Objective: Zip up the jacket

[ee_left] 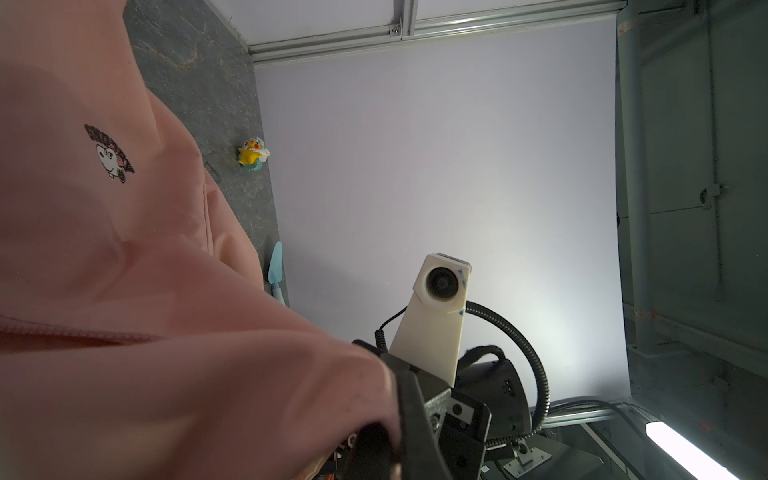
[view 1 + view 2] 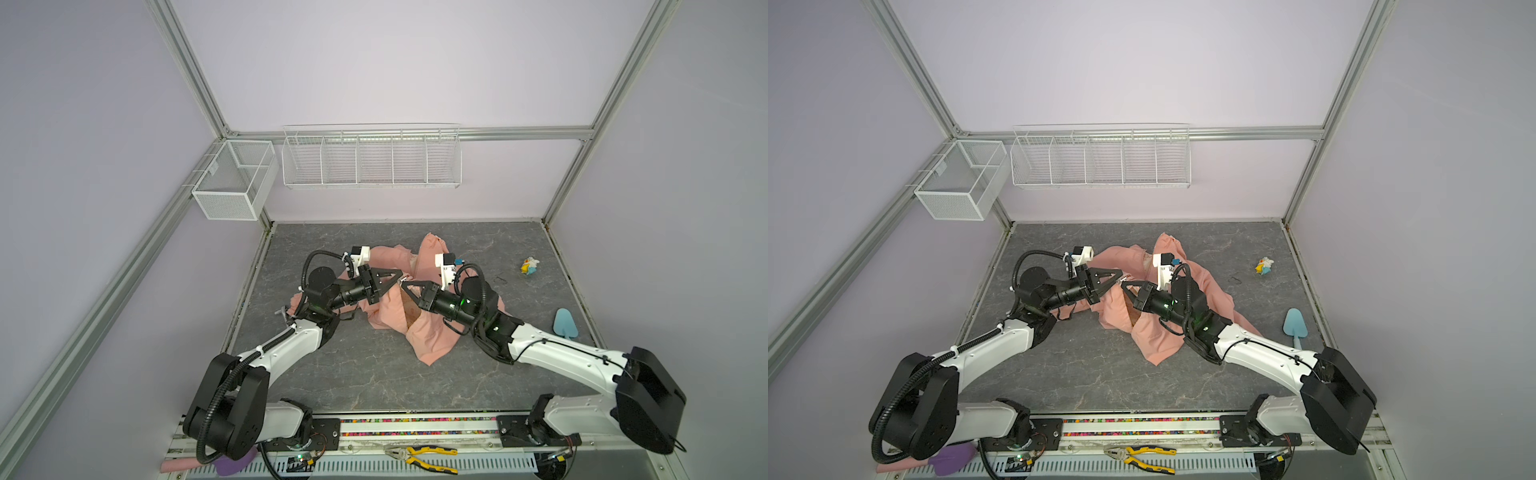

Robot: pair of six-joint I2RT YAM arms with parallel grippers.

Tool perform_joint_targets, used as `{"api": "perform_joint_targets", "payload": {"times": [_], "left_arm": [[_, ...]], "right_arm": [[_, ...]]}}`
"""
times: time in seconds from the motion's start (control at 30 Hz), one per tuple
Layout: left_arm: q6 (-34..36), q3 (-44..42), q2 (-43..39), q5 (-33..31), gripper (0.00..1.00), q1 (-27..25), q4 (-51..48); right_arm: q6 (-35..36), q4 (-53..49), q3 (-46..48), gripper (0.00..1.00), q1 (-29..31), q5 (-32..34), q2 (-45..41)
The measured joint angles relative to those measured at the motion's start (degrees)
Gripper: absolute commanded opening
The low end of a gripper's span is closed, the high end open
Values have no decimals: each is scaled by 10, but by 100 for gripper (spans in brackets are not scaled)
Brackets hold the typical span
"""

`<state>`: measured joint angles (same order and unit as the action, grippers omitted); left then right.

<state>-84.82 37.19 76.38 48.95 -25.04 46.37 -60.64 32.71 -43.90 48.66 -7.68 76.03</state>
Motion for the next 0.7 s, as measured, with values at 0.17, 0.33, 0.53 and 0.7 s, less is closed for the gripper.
{"api": "perform_joint_targets", "payload": {"times": [0.17,0.33,0.53,0.7], "left_arm": [[0,0,0,-9,0,7,0],[0,0,0,-17,0,11,1],[-1,0,4,-20,0,11,20],[-5,0,10,-21,0,11,38]], "right_arm": [[-22,45,0,6,5,7,28],[-39,80,0,6,10,12,46],[-50,97,0,6,14,18,49],[-54,104,-2,6,15,22,53]]}}
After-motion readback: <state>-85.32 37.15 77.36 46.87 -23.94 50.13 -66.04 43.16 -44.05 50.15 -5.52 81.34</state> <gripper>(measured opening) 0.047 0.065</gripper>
